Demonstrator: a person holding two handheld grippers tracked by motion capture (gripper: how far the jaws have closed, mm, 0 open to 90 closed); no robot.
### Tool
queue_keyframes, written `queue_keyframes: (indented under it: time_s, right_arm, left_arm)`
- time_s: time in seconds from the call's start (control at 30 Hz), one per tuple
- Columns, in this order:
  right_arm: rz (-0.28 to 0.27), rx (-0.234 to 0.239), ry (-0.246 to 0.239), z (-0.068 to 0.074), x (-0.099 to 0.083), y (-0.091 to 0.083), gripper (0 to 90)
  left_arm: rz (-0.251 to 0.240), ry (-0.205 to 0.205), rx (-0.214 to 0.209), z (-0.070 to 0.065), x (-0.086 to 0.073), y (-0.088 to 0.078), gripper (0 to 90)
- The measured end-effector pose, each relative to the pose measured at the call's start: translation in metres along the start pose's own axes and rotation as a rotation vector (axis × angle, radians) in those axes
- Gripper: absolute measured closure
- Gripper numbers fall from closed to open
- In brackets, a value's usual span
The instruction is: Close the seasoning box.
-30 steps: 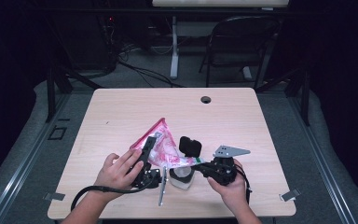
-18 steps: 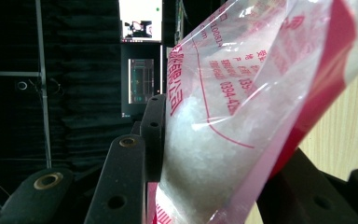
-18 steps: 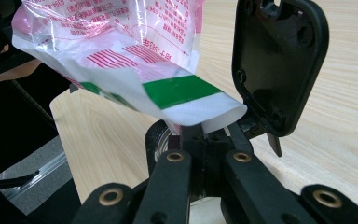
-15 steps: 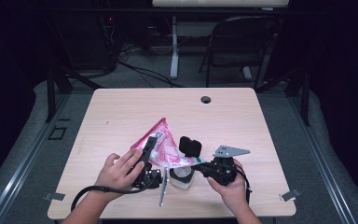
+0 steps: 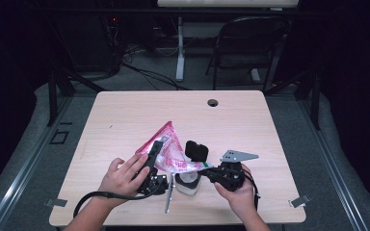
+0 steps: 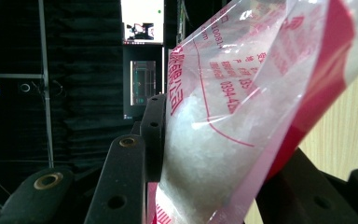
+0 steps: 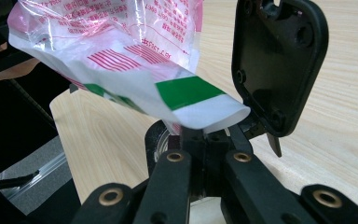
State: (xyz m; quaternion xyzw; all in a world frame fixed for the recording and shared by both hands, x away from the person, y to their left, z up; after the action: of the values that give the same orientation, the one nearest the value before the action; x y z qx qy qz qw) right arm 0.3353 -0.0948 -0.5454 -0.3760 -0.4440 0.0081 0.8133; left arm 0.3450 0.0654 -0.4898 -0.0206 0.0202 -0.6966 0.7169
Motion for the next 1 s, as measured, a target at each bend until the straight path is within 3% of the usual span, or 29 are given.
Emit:
queue_keyframes:
  time_s: [1.0]
  right_arm:
    - [0.002,0.002,0.002,-0.0001,-0.0001,0.0027,90.0]
  left_arm:
    - [-0.004,-0.003,0.000,-0.0001,0.0010,-0.0005,65.4]
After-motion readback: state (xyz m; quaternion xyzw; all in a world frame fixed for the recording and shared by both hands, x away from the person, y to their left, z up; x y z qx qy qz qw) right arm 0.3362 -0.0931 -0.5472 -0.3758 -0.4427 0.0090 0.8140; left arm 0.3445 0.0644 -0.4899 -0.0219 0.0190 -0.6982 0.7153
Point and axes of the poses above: each handheld gripper's, and its own axes: y roughly forward along the jaws, x roughly out of its top, z roughly to its left, the point moved 9 cm from there along y, roughly forward along the jaws, and after that the axes turned 14 degrees about z, right-handed, at the moved point
